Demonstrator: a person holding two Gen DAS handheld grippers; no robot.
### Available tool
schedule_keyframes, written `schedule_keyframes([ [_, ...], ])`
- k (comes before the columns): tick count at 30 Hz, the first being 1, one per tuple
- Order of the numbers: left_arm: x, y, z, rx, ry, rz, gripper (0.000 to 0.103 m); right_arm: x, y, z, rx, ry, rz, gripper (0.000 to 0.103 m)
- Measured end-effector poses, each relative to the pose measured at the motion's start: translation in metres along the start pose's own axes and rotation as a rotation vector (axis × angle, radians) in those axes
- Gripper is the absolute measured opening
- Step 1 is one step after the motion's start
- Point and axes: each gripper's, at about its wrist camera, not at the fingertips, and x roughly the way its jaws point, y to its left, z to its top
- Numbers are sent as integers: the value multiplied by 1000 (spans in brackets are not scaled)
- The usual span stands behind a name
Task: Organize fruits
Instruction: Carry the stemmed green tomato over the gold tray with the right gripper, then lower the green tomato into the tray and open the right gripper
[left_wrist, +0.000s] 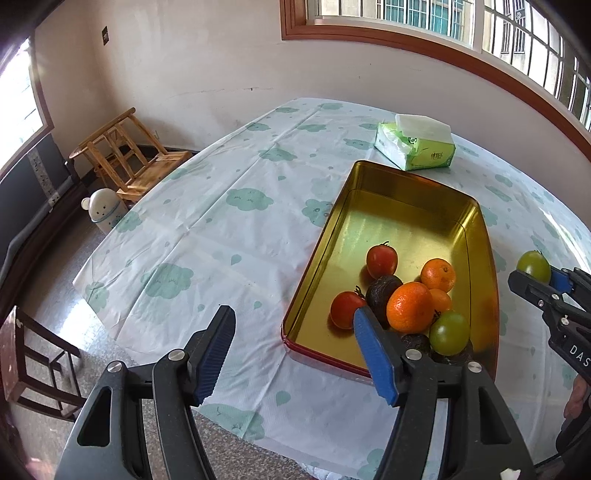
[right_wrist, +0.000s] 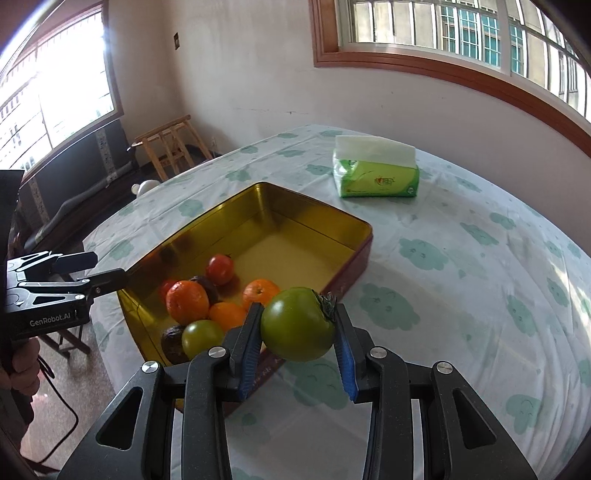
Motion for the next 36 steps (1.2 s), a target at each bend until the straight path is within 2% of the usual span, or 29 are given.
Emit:
schedule_keyframes([
  [13,-3,18,-7,-23,8,36,64,44,20,9,-43,65,5,38],
  [32,-6,22,-13,-28,18,21,64,59,32,5,-76,94,-9,39],
  [33,-6,21,-14,-27,19,19,64,59,31,5,-77,91,-13,40],
  [36,-6,20,-14,-25,22,15,64,56,33,6,-81,78,-22,51],
])
